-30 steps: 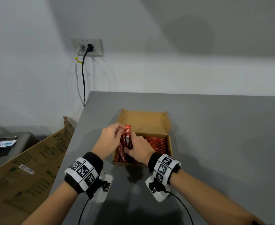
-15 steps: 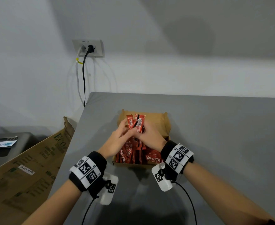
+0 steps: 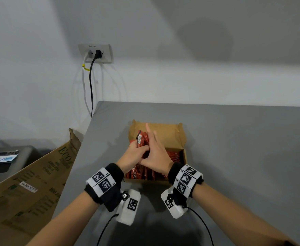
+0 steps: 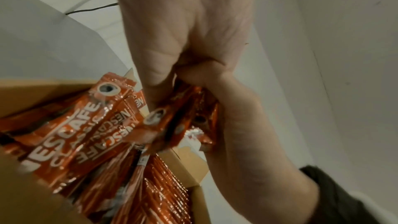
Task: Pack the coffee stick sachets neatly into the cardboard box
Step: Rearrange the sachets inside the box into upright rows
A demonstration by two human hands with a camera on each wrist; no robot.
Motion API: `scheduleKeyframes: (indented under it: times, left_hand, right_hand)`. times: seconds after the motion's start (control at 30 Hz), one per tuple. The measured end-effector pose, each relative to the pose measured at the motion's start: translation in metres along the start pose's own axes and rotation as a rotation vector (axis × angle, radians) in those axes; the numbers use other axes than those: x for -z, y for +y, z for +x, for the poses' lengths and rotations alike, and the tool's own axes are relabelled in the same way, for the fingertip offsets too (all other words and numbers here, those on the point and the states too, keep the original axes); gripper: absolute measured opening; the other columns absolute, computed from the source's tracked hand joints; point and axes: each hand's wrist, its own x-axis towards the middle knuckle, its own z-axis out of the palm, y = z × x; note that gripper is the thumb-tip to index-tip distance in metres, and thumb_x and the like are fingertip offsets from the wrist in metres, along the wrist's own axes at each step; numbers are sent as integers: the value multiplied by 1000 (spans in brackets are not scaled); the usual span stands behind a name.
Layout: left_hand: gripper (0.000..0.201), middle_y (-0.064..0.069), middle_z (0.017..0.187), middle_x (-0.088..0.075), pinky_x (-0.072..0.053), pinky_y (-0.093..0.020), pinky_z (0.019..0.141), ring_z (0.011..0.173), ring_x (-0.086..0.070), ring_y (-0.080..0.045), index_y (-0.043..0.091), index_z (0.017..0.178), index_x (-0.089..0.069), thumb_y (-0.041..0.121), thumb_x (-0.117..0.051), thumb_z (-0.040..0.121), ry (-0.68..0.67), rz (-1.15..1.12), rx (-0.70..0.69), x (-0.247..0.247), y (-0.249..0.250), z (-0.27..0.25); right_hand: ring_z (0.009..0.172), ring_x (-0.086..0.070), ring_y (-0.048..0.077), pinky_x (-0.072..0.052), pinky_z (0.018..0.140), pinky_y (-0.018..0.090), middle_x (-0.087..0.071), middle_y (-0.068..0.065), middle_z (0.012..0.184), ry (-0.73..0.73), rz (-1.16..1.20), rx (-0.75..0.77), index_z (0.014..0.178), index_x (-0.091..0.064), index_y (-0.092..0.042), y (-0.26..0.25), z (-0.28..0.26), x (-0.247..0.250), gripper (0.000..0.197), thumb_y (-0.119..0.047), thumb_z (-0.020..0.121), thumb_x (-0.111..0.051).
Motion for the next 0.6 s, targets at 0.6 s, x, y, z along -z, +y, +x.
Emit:
scheduleKeyframes:
  times: [0.6]
  left_hand:
    - [15,-5,68,-48,-45,-23,57,57,-51,-14,7,81,-47,2,-41,93,120,43,29,17,-3,14]
  right_hand:
    - [140,-19,22,-13,113,49,-21,6,153,-283,-241,-65,149,-4,-19,5,2,30,89,-50,84,-57]
